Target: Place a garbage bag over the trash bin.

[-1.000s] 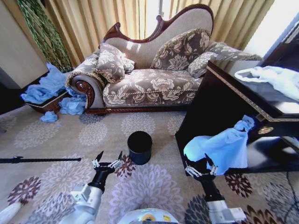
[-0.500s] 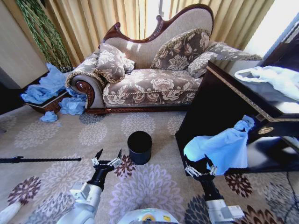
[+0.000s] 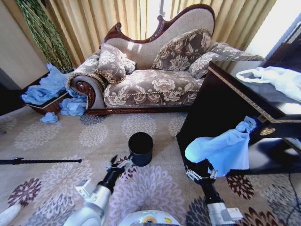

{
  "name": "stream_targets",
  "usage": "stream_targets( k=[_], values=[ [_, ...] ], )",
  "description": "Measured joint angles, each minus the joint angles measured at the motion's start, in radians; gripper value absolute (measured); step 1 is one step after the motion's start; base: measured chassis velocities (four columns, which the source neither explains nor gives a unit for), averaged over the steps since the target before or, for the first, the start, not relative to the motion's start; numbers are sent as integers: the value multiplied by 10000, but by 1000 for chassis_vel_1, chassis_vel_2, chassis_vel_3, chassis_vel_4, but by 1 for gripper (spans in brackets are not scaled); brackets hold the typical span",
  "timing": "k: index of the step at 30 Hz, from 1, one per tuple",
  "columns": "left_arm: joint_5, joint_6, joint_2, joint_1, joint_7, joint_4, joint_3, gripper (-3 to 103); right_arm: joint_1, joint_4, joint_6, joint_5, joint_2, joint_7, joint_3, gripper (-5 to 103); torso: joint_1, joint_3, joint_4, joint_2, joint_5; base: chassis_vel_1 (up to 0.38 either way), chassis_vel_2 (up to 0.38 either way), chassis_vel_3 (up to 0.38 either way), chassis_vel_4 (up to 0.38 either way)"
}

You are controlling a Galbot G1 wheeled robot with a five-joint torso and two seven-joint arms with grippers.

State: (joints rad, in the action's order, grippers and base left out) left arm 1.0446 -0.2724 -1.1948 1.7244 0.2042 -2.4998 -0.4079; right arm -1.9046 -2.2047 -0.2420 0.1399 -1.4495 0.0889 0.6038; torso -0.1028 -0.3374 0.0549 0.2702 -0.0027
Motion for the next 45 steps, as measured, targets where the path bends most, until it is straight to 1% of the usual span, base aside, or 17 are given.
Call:
stream_targets(
  k=[1, 3, 4, 5, 6, 7, 9, 13, 14, 17, 21, 25, 28, 29, 31, 35, 45],
  values=[
    [336, -38, 99, -138, -15, 0, 18, 100, 8, 43, 0, -12, 22, -1, -3, 100, 0, 0, 2, 0, 0, 0, 0, 0, 0],
    [1731, -128, 550, -826, -105, 0, 72, 100, 60, 233, 14, -21, 126, -6, -6, 100, 0, 0, 2, 0, 0, 0, 0, 0, 0],
    [1731, -128, 550, -826, -105, 0, 72, 100, 60, 233, 14, -21, 126, -6, -6, 100, 0, 0, 2, 0, 0, 0, 0, 0, 0],
    [3212, -132, 986, -1541, -275, 0, 128, 100, 106, 423, 21, -22, 281, -9, -35, 100, 0, 0, 3, 0, 1, 0, 0, 0, 0],
    [3839, -131, 1140, -1854, -433, 0, 179, 100, 139, 507, 27, -22, 388, -10, -62, 100, 0, 0, 3, 0, 0, 0, 0, 0, 0],
    [3839, -131, 1140, -1854, -433, 0, 179, 100, 139, 507, 27, -22, 388, -10, -62, 100, 0, 0, 3, 0, 0, 0, 0, 0, 0],
    [4729, -133, 1363, -2409, -967, 30, 389, 100, 265, 724, 35, -15, 675, -3, -150, 100, 0, 0, 3, 0, 2, 0, 0, 0, 0],
    [5159, -133, 1378, -2567, -1455, 263, 552, 100, 662, 1128, 80, 70, 1346, 25, -434, 100, -1, 0, 1, 0, 1, 0, 0, 0, 0],
    [5159, -133, 1378, -2567, -1455, 263, 552, 100, 662, 1128, 80, 70, 1346, 25, -434, 100, -1, 0, 1, 0, 1, 0, 0, 0, 0],
    [5770, -263, 1423, -2915, -1561, 461, 610, 100, 1009, 1339, 157, 301, 2073, 26, -695, 100, 0, 0, -1, 0, 3, 0, 0, 0, 0],
    [6015, -472, 1692, -3654, -1487, 861, 887, 100, 1085, 1293, 231, 438, 2398, 20, -720, 100, 0, 0, 0, 0, 2, 0, 0, 0, 0],
    [5884, -593, 1935, -4376, -1119, 1329, 1213, 100, 1139, 1307, 257, 540, 2611, 17, -740, 100, 0, 0, 0, 0, 0, 0, 0, 0, 0],
    [5922, -617, 2000, -5380, -249, 1832, 2052, 100, 1227, 1394, 201, 574, 2596, 83, -739, 100, -1, 0, -1, 0, 1, 0, 0, 0, 0],
    [5922, -617, 2000, -5380, -249, 1832, 2052, 100, 1227, 1394, 201, 574, 2596, 83, -739, 100, -1, 0, -1, 0, 1, 0, 0, 0, 0],
    [6254, -539, 1731, -6303, 386, 2164, 2968, 100, 1278, 1454, 148, 569, 2440, 190, -715, 100, -1, -1, 1, -1, 2, 0, 0, 0, 0],
    [7114, -428, 996, -7865, 1167, 2763, 4425, 100, 1335, 1719, -49, 354, 2187, 323, -676, 100, -1, 0, 4, 0, 3, 0, 0, 0, 0],
    [8348, -539, -228, -9742, 1575, 4020, 6126, 100, 1474, 2116, -133, -86, 2047, 399, -721, 100, 0, 0, 0, -1, 3, 0, 0, 0, 0]
  ],
)
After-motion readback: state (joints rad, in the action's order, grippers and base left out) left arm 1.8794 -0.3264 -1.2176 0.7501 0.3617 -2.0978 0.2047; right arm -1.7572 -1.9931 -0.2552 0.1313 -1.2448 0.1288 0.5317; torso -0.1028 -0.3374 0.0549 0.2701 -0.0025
